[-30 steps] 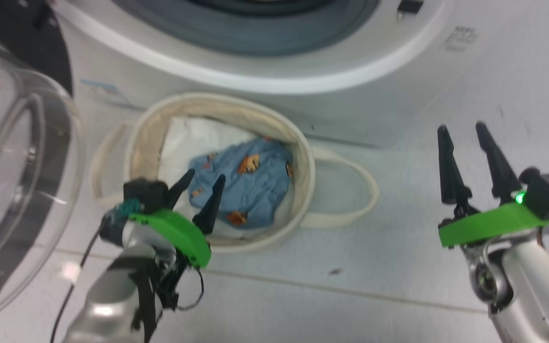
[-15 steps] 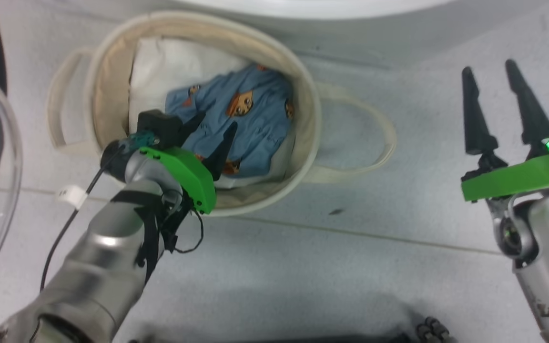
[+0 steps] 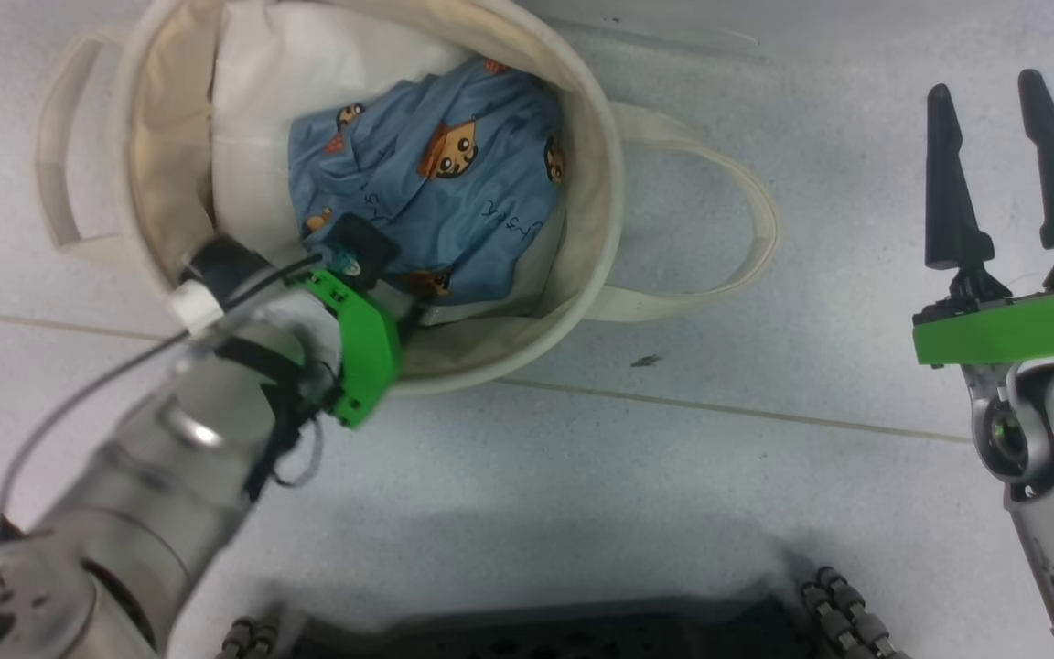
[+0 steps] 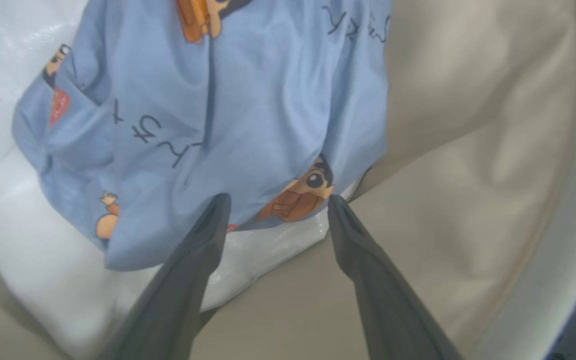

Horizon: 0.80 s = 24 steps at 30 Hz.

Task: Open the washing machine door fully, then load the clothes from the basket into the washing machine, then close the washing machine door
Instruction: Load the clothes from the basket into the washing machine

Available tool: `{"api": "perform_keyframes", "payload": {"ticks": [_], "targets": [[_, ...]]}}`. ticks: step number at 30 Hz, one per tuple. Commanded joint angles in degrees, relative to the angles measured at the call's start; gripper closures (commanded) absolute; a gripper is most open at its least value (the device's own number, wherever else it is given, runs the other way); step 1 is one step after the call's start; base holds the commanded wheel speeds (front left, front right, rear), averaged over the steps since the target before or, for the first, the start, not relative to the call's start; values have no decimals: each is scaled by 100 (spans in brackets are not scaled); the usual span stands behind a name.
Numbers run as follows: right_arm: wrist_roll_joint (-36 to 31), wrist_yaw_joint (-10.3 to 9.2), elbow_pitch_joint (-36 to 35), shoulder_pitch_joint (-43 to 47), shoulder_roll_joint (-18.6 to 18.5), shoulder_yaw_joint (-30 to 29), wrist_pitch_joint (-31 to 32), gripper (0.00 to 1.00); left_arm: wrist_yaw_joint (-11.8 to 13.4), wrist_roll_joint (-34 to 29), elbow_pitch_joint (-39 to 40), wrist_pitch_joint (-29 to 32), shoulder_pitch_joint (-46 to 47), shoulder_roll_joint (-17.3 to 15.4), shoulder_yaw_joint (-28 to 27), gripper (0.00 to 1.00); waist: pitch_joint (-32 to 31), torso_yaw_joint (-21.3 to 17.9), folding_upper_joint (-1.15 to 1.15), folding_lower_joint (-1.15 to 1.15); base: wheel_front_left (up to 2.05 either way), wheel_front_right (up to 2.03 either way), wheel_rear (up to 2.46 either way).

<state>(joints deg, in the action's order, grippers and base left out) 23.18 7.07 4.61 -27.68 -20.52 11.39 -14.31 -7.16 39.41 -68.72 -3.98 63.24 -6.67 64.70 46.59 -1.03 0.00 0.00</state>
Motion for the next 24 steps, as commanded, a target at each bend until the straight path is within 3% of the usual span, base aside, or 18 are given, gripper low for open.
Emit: {"api": "perform_keyframes", "payload": {"ticks": [1, 7, 13, 19, 20, 21, 24], "targets": [[-65, 42, -215, 345, -23, 15, -69, 0, -33, -209, -72, -73, 216, -233, 156, 0, 81, -20, 0, 0, 0, 0, 0], [-127, 42, -404, 443, 61, -39, -69, 0, 203, -603, -417, -263, 664, -230, 473, 0, 244, -59, 0, 0, 0, 0, 0], [-170, 42, -582, 490, 153, -26, -69, 0, 23, -1619, -481, -270, 929, -207, 813, 0, 386, -212, 0, 0, 0, 0, 0], [-194, 42, -683, 572, 183, -34, -69, 0, -24, -1747, -509, 12, 978, -222, 836, 0, 459, -313, 0, 0, 3, 3, 3], [-209, 42, -699, 579, 190, -34, -65, 0, -27, -1725, -511, 25, 974, -237, 837, 35, 459, -313, 0, 0, 12, 12, 12], [-233, 42, -716, 586, 201, -39, -53, 0, -29, -1684, -512, 30, 969, -253, 836, 100, 456, -300, 0, 0, 10, 10, 10], [-303, 42, -766, 617, 250, -71, -5, 0, -30, -1583, -516, -47, 1028, -286, 796, 100, 442, -255, 0, 0, 2, 2, 2]]}}
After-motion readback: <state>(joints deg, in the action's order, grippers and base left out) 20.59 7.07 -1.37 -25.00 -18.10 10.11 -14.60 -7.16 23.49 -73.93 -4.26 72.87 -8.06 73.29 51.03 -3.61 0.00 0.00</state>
